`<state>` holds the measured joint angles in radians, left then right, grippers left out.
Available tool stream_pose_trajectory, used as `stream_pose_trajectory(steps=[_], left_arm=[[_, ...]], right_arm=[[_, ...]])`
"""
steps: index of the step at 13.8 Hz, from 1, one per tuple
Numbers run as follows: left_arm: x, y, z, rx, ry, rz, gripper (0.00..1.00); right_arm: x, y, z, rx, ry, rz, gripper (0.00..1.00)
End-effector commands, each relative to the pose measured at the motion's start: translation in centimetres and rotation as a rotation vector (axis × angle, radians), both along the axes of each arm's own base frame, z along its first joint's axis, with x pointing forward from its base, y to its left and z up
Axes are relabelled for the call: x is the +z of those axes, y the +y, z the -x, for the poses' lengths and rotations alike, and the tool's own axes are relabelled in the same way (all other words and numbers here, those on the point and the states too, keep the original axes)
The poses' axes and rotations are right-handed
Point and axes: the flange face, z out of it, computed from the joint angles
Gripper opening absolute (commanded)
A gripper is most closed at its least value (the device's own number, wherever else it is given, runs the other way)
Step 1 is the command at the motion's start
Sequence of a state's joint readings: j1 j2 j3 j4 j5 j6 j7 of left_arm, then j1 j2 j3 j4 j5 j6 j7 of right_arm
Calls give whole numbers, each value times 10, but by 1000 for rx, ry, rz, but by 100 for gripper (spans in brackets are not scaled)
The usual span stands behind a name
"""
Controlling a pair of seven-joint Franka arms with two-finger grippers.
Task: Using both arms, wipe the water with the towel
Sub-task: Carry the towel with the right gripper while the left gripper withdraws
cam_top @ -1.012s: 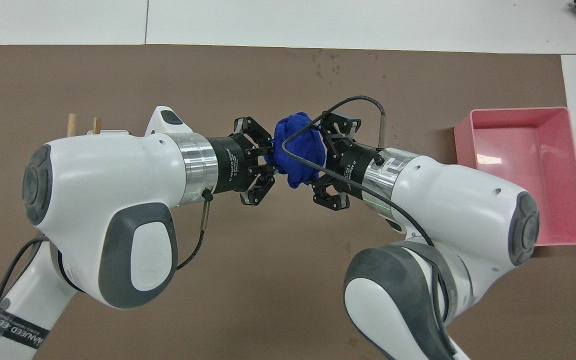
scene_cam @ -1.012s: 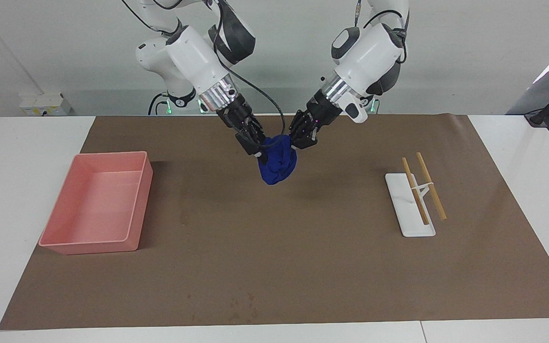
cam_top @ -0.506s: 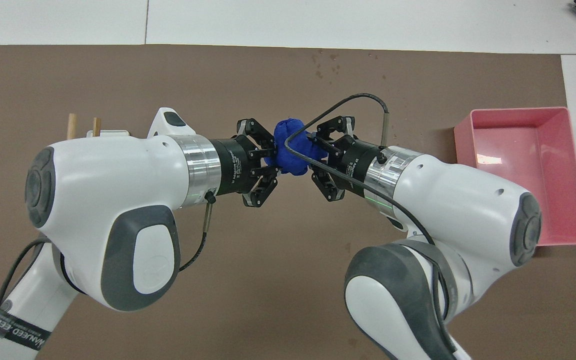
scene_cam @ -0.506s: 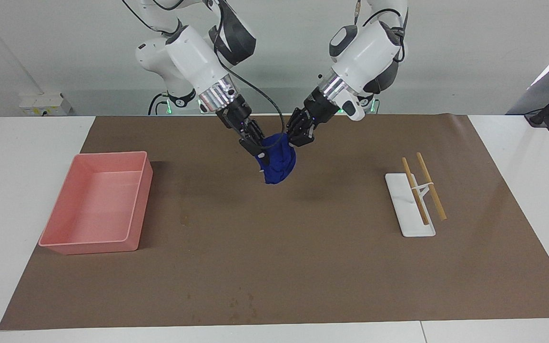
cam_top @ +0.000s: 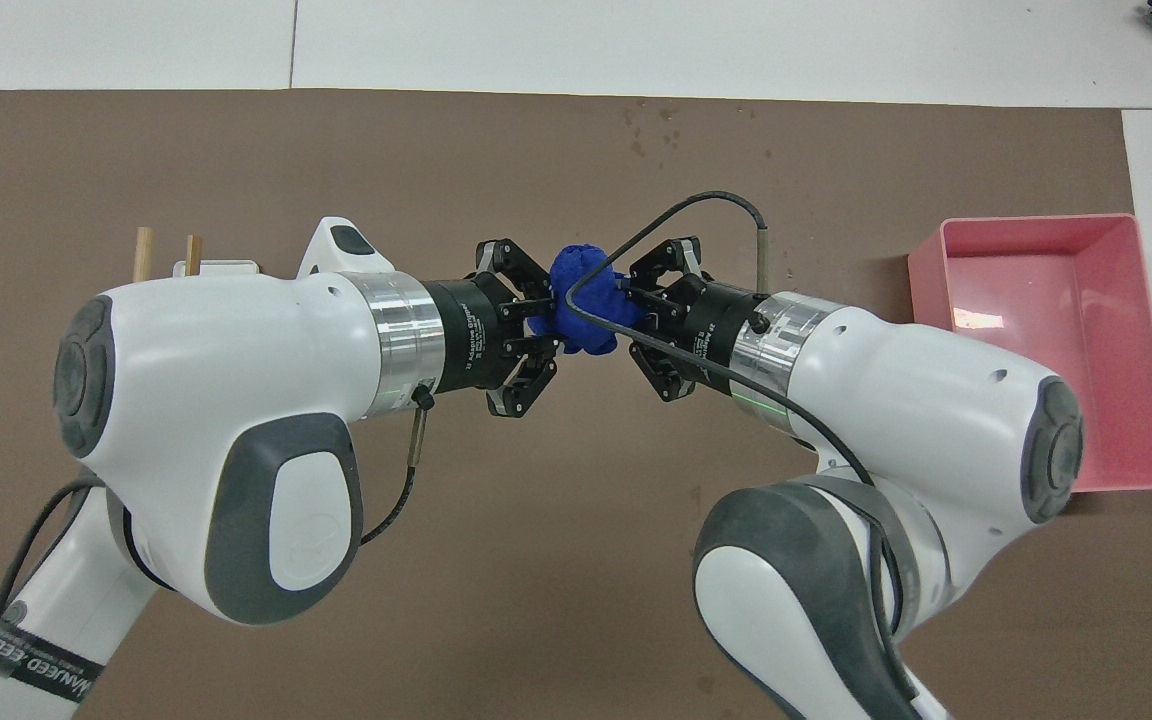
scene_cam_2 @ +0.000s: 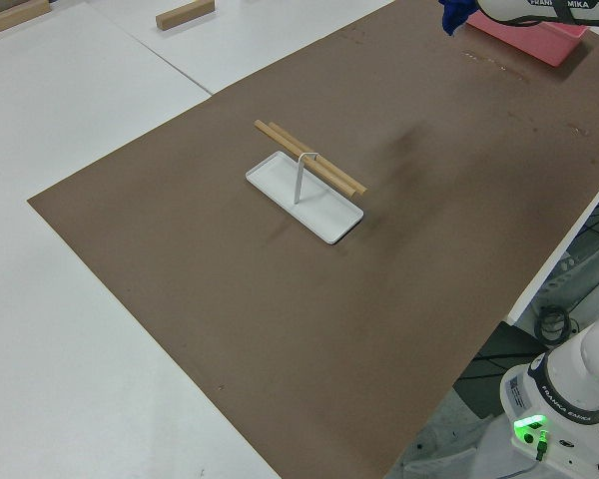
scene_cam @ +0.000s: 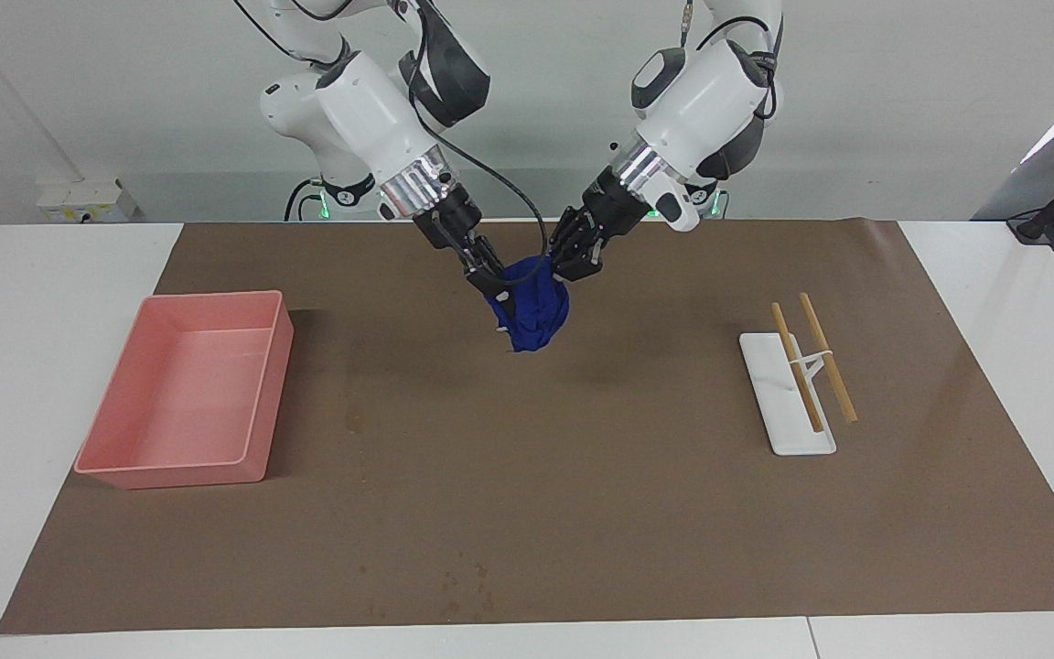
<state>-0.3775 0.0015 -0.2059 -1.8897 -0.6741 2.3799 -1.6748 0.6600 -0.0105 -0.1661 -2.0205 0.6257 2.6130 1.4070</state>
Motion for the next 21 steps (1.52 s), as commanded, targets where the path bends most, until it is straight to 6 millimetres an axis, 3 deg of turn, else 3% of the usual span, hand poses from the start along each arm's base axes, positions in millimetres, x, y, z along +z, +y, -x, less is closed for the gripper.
stream_pose_trajectory(steps=[1,3,6,8,10,14,16,19,21], left_arm=[[13,-1,10,-4,-5,16,100],[14,7,3,-13,-43,-21,100],[23,27,-16,-80,-199,-230,100],[20,49,-29,-86,-235,-308,100],[16,90,-45,-122,-238,-358,100],[11,143,-57,-558,-364,-547,100],[17,165,-58,-795,-378,-678,100],[32,210,-66,-1136,-396,-738,100],[38,231,-60,-1322,-373,-740,100]], right_arm=[[-1,0,-2,64,-2,18,0],[-5,-1,0,111,9,45,0],[-8,-15,2,236,25,89,0],[-11,-22,1,271,31,104,0],[-12,-23,2,301,28,142,0],[-20,-53,6,539,24,303,0],[-26,-89,4,709,-15,375,0],[-35,-146,6,1049,-48,532,0],[-38,-159,5,1150,-44,642,0]])
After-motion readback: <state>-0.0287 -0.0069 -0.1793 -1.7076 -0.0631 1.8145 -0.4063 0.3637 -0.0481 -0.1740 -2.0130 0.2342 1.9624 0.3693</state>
